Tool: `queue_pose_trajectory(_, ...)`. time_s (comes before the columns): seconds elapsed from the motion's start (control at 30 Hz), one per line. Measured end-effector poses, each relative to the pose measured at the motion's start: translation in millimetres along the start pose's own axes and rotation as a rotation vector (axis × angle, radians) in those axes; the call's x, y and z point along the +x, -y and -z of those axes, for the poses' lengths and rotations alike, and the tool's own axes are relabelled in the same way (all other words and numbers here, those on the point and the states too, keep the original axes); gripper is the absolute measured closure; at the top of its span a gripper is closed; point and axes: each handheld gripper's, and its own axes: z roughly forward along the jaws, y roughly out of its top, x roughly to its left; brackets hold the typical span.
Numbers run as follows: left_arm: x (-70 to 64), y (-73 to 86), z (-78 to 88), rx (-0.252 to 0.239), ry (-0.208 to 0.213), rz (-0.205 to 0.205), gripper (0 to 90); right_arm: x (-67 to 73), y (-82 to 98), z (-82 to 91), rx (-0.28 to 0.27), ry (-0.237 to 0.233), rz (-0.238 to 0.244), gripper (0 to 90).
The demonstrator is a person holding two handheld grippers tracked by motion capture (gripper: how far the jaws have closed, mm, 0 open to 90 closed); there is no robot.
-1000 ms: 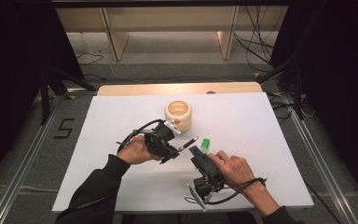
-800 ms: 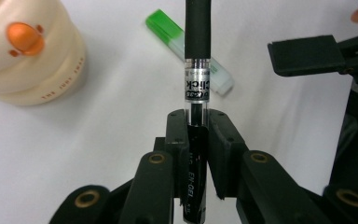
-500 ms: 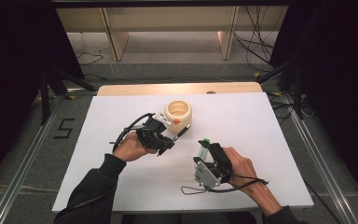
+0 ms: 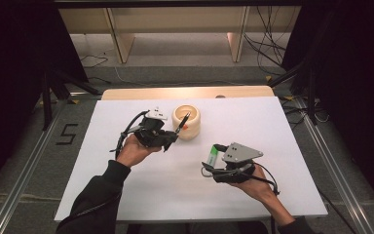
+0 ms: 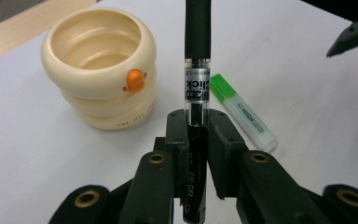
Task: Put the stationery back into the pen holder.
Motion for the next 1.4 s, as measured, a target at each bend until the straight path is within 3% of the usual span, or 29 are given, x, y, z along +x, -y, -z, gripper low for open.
queue_pose_trajectory(0.2,4.6,-0.4,6.1,-0.06,-0.029,0.024,78.8,-6.6,4.5,-0.5,0.006,-0.053,-0.107,29.0)
queue_pose_trajectory(0.3,6.6,-0.6,8.0,-0.081,-0.035,0.038,78.8,-9.5,6.3,-0.6,0.009,-0.065,-0.136,28.5)
queue_pose_trajectory(0.7,21.6,-4.6,10.8,-0.149,-0.071,0.09,78.8,-9.7,12.3,1.9,0.017,-0.086,-0.183,27.7)
queue_pose_trajectory(0.93,28.9,-6.8,3.6,-0.164,-0.076,0.122,78.8,-12.1,17.4,3.0,0.035,-0.094,-0.218,26.5)
queue_pose_trajectory(1.4,42.5,-26.4,-9.6,-0.215,-0.091,0.163,78.7,-12.2,22.3,-0.3,0.071,-0.079,-0.235,25.0)
